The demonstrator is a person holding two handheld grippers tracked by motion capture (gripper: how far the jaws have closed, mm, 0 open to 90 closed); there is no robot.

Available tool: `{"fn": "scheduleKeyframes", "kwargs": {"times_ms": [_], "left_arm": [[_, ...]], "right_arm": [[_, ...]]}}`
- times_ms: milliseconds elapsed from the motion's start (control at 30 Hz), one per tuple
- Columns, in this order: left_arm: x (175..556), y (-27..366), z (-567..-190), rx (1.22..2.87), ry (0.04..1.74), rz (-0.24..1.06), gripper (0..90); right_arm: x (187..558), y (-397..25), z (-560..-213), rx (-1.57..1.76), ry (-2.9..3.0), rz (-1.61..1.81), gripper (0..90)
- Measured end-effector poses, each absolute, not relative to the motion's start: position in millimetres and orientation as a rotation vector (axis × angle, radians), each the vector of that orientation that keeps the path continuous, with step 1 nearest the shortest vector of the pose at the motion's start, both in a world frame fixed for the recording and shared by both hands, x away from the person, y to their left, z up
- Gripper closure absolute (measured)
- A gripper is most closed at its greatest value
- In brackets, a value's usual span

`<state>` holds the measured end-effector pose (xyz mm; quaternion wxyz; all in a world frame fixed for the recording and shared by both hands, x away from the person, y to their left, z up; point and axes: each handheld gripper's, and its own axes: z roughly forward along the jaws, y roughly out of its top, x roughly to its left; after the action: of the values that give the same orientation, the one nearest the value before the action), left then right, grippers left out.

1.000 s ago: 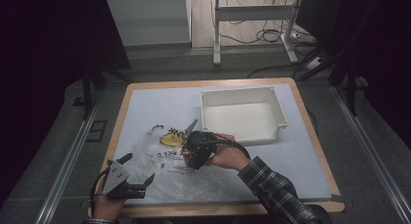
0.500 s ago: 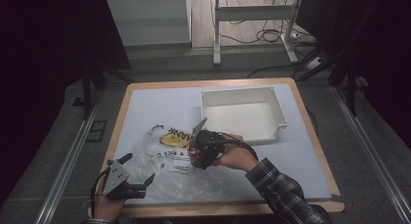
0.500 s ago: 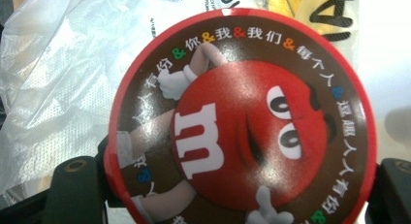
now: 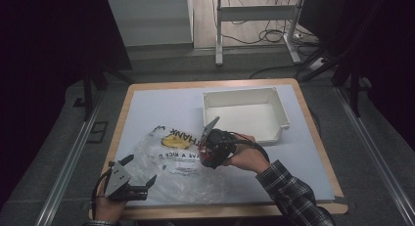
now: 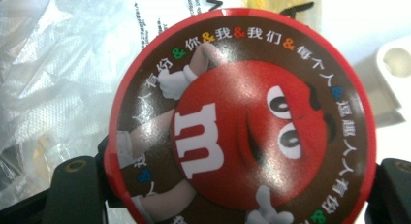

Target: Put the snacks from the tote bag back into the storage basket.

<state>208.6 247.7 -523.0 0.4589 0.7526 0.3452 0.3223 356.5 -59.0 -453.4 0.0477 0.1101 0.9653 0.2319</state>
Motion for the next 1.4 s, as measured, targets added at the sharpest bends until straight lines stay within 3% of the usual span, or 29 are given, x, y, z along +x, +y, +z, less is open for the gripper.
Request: {"fn": "scheduleKeyframes", "kwargs": {"times_ms": [1400], "left_arm": [[209, 247, -524, 1.854, 0.853, 0.795, 0.0]], "right_arm": [[376, -105, -439, 0.459, 2.88, 0.713, 25.6]]}}
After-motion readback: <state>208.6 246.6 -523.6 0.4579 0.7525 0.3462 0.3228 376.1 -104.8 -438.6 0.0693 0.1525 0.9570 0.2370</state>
